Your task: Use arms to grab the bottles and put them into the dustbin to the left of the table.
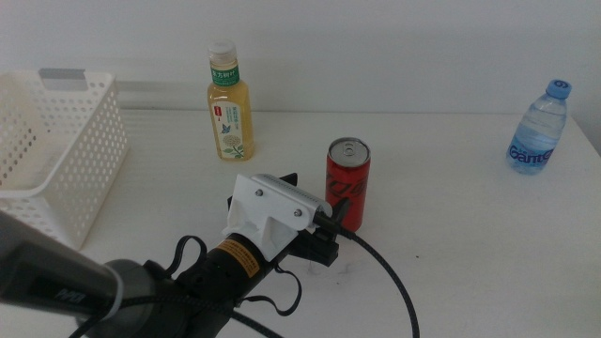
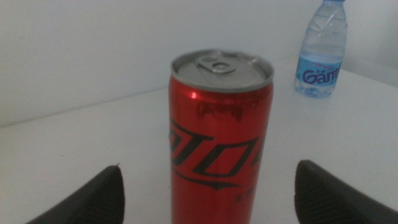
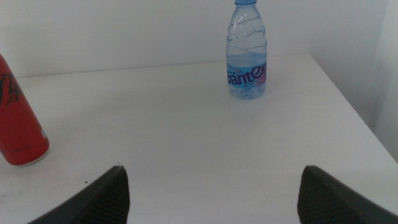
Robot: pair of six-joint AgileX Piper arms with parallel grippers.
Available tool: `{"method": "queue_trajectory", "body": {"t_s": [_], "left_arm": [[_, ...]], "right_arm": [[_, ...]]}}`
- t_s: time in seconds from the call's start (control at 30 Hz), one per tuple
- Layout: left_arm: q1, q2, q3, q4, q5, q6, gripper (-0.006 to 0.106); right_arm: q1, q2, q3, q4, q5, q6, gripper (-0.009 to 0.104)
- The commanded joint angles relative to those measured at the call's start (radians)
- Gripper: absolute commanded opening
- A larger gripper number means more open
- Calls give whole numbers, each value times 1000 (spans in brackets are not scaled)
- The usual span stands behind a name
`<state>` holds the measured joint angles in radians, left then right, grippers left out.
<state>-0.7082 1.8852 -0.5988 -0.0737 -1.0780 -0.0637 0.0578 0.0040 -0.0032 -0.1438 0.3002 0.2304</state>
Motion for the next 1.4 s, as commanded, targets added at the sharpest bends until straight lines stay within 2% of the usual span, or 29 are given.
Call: {"method": "queue_trajectory", "body": {"t_s": [0.0, 1.37], "left_arm": [[9, 20, -19, 41, -3, -45, 94], [21, 329, -356, 37, 9, -94, 94]], "right_arm": [[-9, -4, 3, -9, -12, -3, 91], [-9, -4, 3, -9, -12, -3, 91]]}}
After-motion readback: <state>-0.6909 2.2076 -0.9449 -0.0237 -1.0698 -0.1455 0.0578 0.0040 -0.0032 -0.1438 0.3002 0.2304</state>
